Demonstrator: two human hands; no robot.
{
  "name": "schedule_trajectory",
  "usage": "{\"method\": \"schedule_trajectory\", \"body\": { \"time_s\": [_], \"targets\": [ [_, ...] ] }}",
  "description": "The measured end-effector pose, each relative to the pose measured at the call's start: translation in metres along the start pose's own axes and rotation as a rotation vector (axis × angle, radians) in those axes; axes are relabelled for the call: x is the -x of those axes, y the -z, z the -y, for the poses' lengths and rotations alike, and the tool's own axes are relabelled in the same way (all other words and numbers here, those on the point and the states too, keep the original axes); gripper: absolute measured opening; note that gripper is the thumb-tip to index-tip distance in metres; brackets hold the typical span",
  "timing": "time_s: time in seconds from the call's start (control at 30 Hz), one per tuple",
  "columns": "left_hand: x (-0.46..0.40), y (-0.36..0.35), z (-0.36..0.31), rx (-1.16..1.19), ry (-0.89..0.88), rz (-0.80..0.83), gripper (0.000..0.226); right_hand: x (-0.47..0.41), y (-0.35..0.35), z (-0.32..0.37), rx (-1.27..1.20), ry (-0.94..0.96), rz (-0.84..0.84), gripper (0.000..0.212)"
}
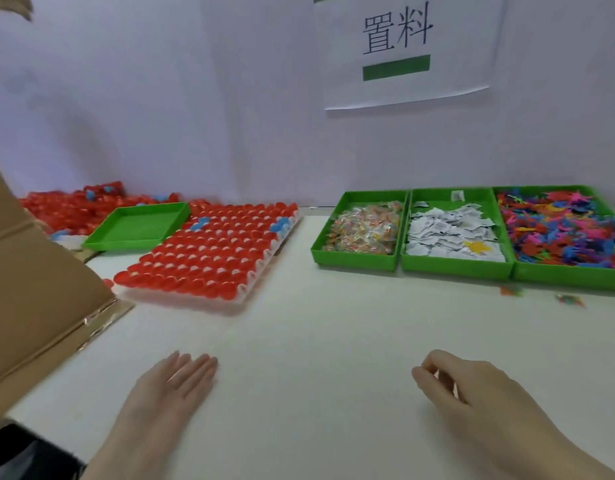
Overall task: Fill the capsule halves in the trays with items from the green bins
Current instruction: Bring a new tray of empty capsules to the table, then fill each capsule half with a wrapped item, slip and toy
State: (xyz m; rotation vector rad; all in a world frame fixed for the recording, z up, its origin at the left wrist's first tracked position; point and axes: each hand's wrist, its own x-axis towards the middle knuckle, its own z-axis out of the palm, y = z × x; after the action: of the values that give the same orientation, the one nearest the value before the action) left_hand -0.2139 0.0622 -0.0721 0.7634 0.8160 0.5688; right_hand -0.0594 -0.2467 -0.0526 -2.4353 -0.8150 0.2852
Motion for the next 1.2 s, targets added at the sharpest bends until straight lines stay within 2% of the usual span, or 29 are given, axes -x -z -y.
{"method": "schedule_trajectory", "body": {
  "time_s": [0.1, 0.23, 0.4, 0.57, 0.63, 0.7, 0.87, 1.03, 1.2],
  "targets": [
    [-0.015, -0.018, -0.009, 0.042, 0.020, -0.019, 0.049, -0.006, -0.005, -0.002, -0.127, -0.022, 0.053, 0.025],
    [-0.040, -0.034, -0.022, 0.051, 0.042, 0.010, 0.049, -0.031, -0.014, 0.014, -0.508, -0.040, 0.119, 0.022],
    [-0.061, -0.047, -0.034, 0.034, 0.083, 0.047, 0.026, -0.065, -0.025, 0.043, -0.760, -0.048, 0.142, 0.019],
    [-0.072, -0.050, -0.047, -0.016, 0.065, 0.040, 0.012, -0.076, -0.042, 0.059, -0.791, -0.078, 0.246, 0.019],
    [-0.076, -0.050, -0.050, -0.004, 0.089, 0.018, 0.014, -0.086, -0.045, 0.068, -0.811, -0.098, 0.270, 0.019],
    [-0.075, -0.051, -0.051, -0.087, 0.141, 0.014, 0.015, -0.094, -0.047, 0.075, -0.847, -0.107, 0.277, 0.019],
    [-0.071, -0.056, -0.049, -0.252, 0.163, 0.086, 0.022, -0.096, -0.061, 0.078, -0.850, -0.083, 0.308, 0.020],
    [-0.071, -0.054, -0.045, -0.165, 0.134, 0.126, 0.023, -0.104, -0.064, 0.077, -0.868, -0.109, 0.294, 0.021],
    [-0.055, -0.049, -0.043, -0.226, 0.092, 0.138, 0.025, -0.120, -0.070, 0.096, -0.903, -0.173, 0.342, 0.018]
  ]
}}
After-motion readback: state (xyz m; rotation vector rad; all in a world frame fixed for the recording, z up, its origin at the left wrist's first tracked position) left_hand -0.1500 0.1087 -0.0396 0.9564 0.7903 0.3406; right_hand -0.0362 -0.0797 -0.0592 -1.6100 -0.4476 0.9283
